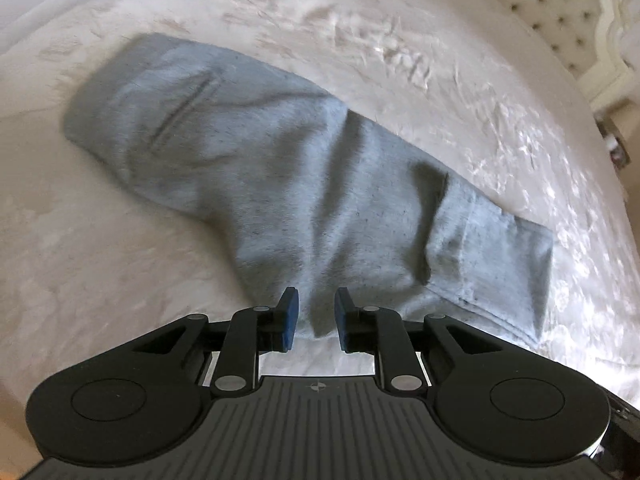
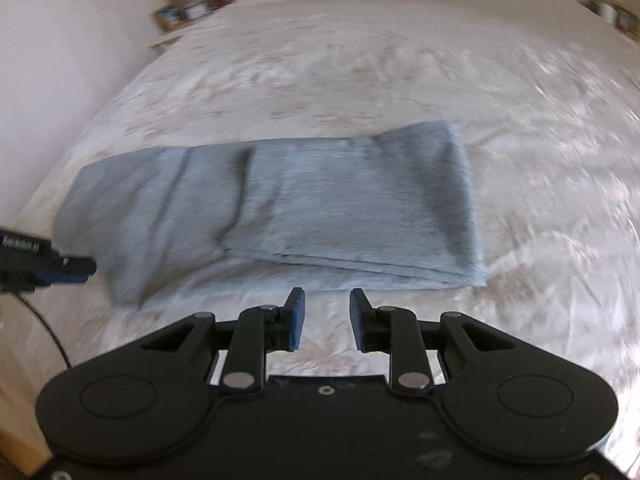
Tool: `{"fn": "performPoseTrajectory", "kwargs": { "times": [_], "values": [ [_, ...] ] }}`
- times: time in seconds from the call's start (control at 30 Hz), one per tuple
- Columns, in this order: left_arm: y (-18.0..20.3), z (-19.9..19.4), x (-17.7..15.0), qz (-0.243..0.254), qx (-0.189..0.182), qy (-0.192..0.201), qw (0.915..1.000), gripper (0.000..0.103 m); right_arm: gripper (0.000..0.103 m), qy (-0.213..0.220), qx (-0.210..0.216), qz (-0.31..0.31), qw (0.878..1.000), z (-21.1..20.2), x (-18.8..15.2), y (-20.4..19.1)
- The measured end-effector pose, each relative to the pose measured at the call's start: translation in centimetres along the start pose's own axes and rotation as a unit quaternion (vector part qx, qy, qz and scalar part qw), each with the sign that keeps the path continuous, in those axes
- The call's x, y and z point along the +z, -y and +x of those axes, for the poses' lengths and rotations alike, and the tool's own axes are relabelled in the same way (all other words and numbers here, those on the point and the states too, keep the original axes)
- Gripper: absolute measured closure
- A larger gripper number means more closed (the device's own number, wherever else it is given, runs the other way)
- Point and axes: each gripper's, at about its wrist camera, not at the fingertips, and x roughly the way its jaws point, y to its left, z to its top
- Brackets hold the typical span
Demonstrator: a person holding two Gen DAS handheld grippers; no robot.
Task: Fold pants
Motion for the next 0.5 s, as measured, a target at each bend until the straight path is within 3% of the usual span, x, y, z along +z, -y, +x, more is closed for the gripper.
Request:
{"fn": "performPoseTrajectory", "kwargs": {
  "times": [0.3,0.5],
  "values": [
    [0.6,-2.2,-0.9,-0.011,0.005,0.015,0.9998,0.083,0.072,0.003,0.032,-0.036,0.999,-0.9,-0.3,-1.8],
    [2.4,0.1,0.5,0.023,-0.035,-0.009,0.9991,0.083,0.069,0.005,0.017,-0.039,0.999,-0.6,-0.1,-2.6]
  ]
}}
